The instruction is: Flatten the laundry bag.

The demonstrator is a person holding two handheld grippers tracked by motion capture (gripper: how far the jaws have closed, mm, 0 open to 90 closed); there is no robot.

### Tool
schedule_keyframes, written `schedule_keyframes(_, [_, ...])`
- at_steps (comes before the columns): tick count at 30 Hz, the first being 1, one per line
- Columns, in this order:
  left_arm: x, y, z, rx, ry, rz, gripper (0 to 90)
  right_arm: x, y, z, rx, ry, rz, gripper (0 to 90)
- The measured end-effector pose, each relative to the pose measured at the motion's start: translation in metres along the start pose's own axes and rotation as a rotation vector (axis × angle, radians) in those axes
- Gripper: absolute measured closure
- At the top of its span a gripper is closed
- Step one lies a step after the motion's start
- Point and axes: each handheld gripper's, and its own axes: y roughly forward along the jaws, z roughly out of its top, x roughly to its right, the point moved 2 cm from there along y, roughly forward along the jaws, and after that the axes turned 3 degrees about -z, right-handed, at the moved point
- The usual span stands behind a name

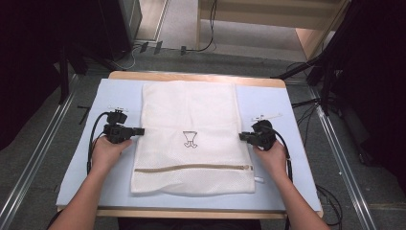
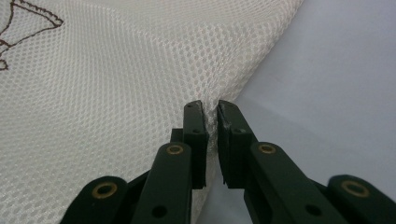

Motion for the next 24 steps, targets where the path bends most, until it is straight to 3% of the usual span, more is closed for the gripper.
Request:
schedule_keyframes(9, [-0.016, 0.013, 0.027, 0.03, -0.007, 0.021, 87.4, 0.007, 0.012, 0.019, 0.025, 0.019, -0.019, 84.1])
schedule_keyframes(15, [-0.022, 0.016, 0.033, 0.06, -0.006, 0.031, 85.9, 0.014, 0.023, 0.027, 0.035, 0.034, -0.017, 82.5])
schedule_keyframes(18, [-0.024, 0.016, 0.031, 0.046, 0.007, 0.027, 80.4, 0.015, 0.026, 0.024, 0.017, 0.039, -0.009, 78.0])
schedule_keyframes(24, [-0.022, 0.012, 0.029, 0.025, 0.017, 0.006, 60.4, 0.017, 0.017, 0.025, 0.041, 0.053, 0.008, 67.1])
